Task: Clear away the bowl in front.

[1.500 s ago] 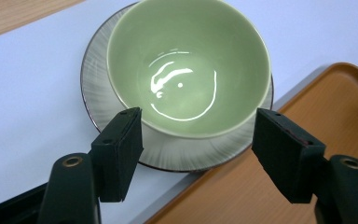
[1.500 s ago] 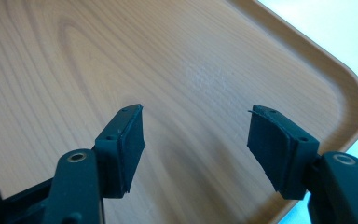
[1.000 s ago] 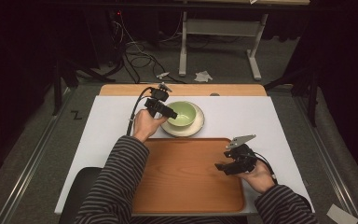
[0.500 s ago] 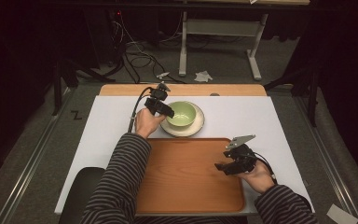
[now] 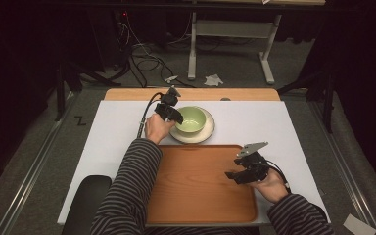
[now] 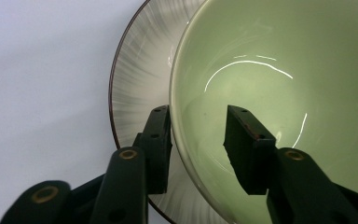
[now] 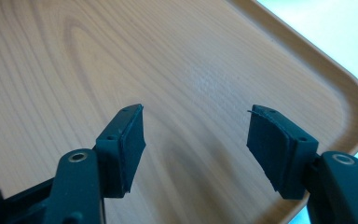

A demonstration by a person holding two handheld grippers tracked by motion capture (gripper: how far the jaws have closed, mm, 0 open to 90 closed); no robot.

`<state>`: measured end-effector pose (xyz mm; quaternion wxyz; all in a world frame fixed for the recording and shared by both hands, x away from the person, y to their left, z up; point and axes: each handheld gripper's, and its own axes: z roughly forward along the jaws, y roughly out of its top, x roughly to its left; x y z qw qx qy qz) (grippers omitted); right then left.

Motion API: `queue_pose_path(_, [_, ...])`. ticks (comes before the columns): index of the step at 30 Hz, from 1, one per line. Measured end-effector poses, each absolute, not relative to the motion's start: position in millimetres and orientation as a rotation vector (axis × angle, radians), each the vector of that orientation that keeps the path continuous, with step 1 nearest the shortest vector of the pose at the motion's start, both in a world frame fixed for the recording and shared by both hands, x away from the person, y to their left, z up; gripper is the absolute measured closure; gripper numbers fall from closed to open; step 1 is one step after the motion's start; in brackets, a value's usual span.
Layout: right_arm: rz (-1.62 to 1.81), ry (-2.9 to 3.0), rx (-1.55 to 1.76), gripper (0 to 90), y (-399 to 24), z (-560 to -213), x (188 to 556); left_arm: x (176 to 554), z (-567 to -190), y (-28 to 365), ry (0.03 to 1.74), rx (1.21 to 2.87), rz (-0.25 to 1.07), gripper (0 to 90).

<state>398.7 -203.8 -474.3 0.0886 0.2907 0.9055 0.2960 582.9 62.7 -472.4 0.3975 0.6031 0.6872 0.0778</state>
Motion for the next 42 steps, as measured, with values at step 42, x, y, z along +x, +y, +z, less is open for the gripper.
queue_pose_path(42, [0.886,2.691,0.886,37.9,-205.4,-473.8,399.4,590.1,-472.2,65.2,1.776,1.458,0.126,84.2])
